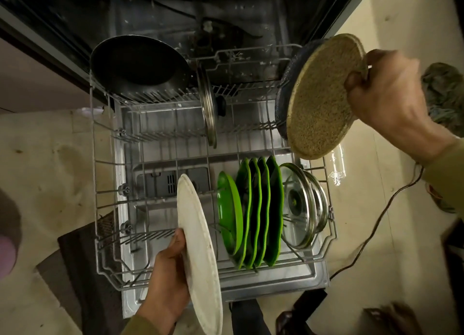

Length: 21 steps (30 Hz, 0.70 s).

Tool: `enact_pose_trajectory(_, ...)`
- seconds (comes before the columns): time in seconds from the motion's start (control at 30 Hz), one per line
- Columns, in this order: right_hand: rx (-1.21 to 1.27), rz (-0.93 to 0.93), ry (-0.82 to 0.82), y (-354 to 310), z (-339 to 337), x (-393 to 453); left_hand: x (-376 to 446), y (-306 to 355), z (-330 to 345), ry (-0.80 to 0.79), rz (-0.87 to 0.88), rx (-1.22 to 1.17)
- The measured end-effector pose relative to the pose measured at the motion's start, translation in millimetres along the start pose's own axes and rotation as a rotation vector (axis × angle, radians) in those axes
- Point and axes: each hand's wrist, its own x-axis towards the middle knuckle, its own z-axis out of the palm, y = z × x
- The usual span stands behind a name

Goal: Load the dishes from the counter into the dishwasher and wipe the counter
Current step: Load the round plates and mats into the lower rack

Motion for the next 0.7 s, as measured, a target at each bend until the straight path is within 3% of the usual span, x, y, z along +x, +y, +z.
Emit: enact_pose_trajectory(0.7, -0.001, -0.045, -0.016, -2.2, 40.6, 38.1, 7.4, -6.7, -6.2, 0.026, 0.023, 0.045)
